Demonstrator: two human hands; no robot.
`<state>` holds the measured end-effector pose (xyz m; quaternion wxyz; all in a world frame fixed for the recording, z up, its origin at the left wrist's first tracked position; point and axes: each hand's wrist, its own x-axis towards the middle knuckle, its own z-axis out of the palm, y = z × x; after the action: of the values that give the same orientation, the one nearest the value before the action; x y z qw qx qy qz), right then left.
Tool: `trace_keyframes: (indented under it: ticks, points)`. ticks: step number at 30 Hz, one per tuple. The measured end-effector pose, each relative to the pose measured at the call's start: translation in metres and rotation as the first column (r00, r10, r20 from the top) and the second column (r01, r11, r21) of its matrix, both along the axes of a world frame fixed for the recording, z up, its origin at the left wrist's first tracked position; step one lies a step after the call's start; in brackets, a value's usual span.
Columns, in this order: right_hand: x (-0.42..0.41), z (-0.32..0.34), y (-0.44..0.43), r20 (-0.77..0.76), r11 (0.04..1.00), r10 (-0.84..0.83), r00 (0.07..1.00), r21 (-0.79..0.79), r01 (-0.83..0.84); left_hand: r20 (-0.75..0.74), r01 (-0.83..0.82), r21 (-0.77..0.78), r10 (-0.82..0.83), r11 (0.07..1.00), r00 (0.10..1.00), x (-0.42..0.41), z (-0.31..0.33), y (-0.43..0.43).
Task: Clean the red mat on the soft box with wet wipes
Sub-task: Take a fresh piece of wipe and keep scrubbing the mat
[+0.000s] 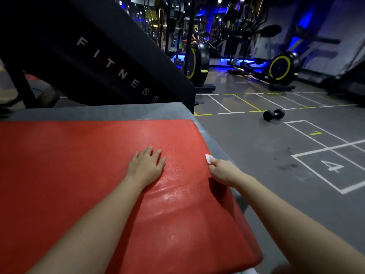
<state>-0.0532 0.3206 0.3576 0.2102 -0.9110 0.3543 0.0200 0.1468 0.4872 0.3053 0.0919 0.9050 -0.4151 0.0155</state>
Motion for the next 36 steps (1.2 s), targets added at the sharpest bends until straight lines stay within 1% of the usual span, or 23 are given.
trace_keyframes:
  ticks: [3,5,6,8,10,11,13,18,21,22,23,26,28,31,33,36]
  points:
    - [0.003,0.004,0.006,0.116,0.997,-0.024,0.993,0.071,0.016,-0.008,0.072,0.075,-0.072,0.995,0.997,-0.033,0.012,0.023]
    - [-0.006,0.008,0.013,0.117,0.993,-0.035,0.992,0.112,0.022,-0.044,0.148,0.098,-0.145,0.984,0.989,-0.056,0.015,0.044]
    - [-0.012,0.009,0.015,0.089,0.993,-0.032,0.996,0.120,0.021,-0.041,0.195,0.124,-0.191,0.973,0.981,-0.066,0.016,0.054]
    - [-0.028,0.013,0.017,-0.021,0.996,-0.030,0.999,0.089,0.032,-0.035,0.254,0.179,-0.252,0.950,0.967,-0.077,0.018,0.073]
    - [-0.045,0.013,0.021,-0.123,0.995,-0.042,0.991,0.082,0.052,-0.048,0.281,0.218,-0.277,0.935,0.960,-0.082,0.018,0.089]
    - [-0.053,0.010,0.026,-0.144,0.996,-0.028,0.989,0.085,0.040,-0.061,0.292,0.230,-0.286,0.928,0.956,-0.085,0.019,0.096]
    - [-0.064,0.003,0.035,-0.127,0.995,0.004,0.992,0.101,0.009,-0.093,0.302,0.238,-0.288,0.923,0.953,-0.089,0.016,0.107]
    - [-0.052,-0.006,0.032,0.057,0.992,-0.035,0.998,0.121,0.028,-0.155,0.262,0.223,-0.232,0.939,0.960,-0.105,0.007,0.117]
    - [-0.056,0.008,0.043,0.133,0.994,0.024,0.991,0.103,-0.038,-0.136,0.227,0.172,-0.205,0.959,0.969,-0.116,0.005,0.121]
    - [-0.062,0.010,0.047,0.137,0.992,0.035,0.990,0.118,-0.052,-0.135,0.225,0.161,-0.205,0.961,0.969,-0.119,0.004,0.124]
    - [-0.070,0.009,0.049,0.109,0.991,0.033,0.993,0.127,-0.047,-0.135,0.224,0.155,-0.204,0.962,0.970,-0.122,0.003,0.127]
    - [-0.094,0.004,0.054,-0.024,0.993,0.008,1.000,0.114,-0.005,-0.116,0.232,0.141,-0.217,0.962,0.969,-0.129,0.002,0.137]
    - [-0.109,0.003,0.059,-0.063,0.991,0.000,0.998,0.133,0.009,-0.110,0.265,0.157,-0.250,0.951,0.962,-0.139,0.004,0.143]
    - [-0.119,0.000,0.062,-0.034,0.991,0.032,0.999,0.132,-0.027,-0.116,0.332,0.209,-0.314,0.920,0.942,-0.162,0.007,0.151]
    - [-0.113,0.001,0.060,-0.006,0.993,0.012,1.000,0.120,-0.012,-0.121,0.371,0.225,-0.352,0.901,0.928,-0.176,0.007,0.155]
    - [-0.100,0.004,0.059,0.005,0.995,-0.008,1.000,0.100,0.007,-0.051,0.378,0.280,-0.380,0.882,0.924,-0.186,0.006,0.156]
